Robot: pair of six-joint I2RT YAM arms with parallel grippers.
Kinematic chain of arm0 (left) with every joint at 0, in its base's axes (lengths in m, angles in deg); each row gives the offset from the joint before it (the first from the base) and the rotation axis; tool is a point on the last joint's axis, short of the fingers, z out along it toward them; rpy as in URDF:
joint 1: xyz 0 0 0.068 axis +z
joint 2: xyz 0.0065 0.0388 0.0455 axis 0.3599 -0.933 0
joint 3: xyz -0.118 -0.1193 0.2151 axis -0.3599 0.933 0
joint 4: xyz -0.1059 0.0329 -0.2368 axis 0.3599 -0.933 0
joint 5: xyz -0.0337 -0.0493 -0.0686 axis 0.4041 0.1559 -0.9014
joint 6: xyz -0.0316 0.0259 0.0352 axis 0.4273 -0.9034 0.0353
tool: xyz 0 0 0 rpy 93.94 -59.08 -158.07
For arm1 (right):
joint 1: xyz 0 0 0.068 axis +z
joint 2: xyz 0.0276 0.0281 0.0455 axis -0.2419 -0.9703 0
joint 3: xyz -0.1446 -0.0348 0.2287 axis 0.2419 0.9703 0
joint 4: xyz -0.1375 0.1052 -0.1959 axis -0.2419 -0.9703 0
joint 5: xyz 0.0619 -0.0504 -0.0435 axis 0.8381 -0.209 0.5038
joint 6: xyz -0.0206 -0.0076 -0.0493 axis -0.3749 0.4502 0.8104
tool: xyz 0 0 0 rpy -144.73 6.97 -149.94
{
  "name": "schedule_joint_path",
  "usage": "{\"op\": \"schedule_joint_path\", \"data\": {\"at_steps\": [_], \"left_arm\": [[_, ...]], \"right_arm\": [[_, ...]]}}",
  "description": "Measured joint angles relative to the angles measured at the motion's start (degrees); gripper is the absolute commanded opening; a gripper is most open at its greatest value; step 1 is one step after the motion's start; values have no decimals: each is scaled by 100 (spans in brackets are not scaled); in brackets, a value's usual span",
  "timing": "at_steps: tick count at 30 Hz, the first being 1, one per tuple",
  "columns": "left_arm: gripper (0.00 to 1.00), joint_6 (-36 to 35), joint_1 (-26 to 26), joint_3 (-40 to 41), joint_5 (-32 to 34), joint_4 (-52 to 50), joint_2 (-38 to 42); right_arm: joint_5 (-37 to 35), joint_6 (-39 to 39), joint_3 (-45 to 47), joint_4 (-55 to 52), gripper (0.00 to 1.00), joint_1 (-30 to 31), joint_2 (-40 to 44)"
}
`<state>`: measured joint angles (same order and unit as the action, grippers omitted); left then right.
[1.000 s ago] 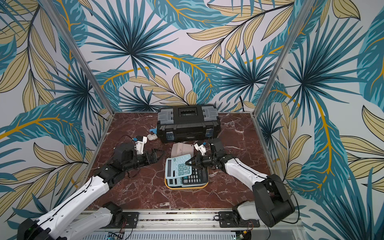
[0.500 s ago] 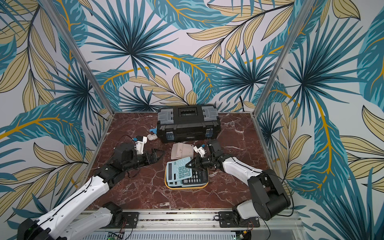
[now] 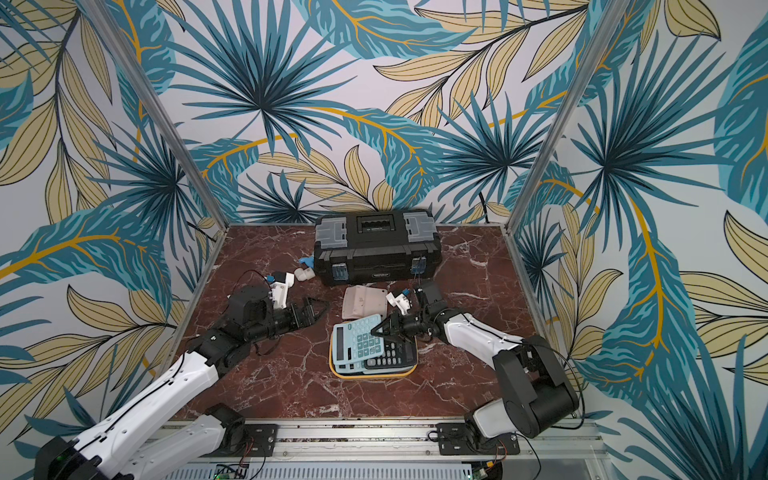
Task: Put the calculator in the storage box
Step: Place the calculator in the storage box.
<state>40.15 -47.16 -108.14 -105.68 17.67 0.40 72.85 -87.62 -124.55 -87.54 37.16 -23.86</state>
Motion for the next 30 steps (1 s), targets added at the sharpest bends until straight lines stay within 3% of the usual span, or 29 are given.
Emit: {"op": "schedule_joint_path", "data": {"at_steps": [16,19,30], "left_arm": [[100,0,0,0,-2,0,0],[100,0,0,0,-2,0,0],[100,0,0,0,-2,0,0]], "right_arm": [[66,151,13,-170,9,0,61],[83,149,46,-170,20,0,63],[20,267,63,-481,34,0,155]]}}
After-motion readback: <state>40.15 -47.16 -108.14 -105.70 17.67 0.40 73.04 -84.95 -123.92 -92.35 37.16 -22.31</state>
